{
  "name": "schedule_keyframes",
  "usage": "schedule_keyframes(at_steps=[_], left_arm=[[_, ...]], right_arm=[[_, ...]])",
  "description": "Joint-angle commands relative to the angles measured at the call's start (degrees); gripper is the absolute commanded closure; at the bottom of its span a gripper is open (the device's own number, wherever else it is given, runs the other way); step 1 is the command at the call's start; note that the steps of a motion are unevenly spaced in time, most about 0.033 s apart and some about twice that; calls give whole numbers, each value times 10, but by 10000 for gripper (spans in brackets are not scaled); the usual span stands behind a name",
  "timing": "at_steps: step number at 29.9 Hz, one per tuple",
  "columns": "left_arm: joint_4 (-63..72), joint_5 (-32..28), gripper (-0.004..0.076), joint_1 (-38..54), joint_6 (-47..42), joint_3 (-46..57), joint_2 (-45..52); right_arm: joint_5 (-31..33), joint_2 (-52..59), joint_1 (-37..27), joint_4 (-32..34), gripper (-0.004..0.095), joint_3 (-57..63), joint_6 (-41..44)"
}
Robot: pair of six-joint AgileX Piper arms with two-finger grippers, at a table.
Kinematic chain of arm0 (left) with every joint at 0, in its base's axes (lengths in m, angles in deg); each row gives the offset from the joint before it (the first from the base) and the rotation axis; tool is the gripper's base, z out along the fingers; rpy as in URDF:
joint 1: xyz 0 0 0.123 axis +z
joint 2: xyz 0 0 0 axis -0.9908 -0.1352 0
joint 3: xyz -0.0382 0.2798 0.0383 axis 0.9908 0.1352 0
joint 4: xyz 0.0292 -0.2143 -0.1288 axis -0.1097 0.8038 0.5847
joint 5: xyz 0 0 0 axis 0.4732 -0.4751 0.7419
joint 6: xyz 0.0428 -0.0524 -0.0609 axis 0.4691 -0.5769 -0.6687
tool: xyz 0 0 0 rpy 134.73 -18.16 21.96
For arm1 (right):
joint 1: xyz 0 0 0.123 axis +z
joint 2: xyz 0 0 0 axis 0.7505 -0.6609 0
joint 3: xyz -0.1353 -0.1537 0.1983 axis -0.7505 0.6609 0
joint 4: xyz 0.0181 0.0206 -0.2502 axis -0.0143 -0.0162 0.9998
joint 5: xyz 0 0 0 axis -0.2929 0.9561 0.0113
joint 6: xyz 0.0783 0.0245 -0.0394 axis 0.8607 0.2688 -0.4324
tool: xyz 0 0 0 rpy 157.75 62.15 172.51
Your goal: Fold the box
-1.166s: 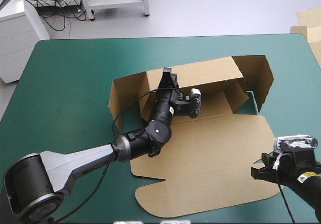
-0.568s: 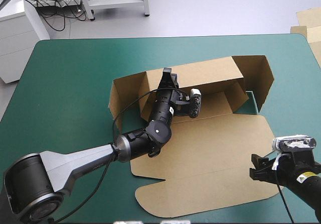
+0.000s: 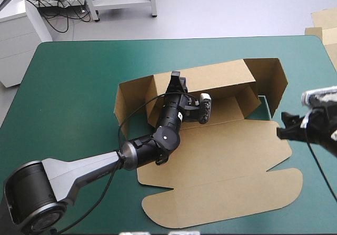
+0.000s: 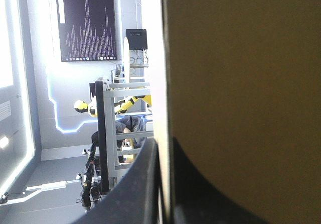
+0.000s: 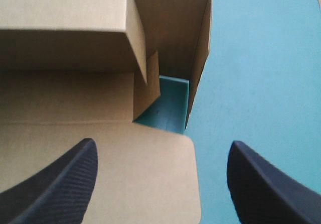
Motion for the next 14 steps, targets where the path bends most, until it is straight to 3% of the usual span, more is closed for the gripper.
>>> schedule_keyframes(at_steps=[1,14], left_arm=[[-4,-3,734,-4,-6,-10,25],[-6,-3,734,-4,-8,-10,25]], right_arm=[[-17,-77,-5,0,250,-111,-3],[11,-390,-5,-41,308,-431,0]])
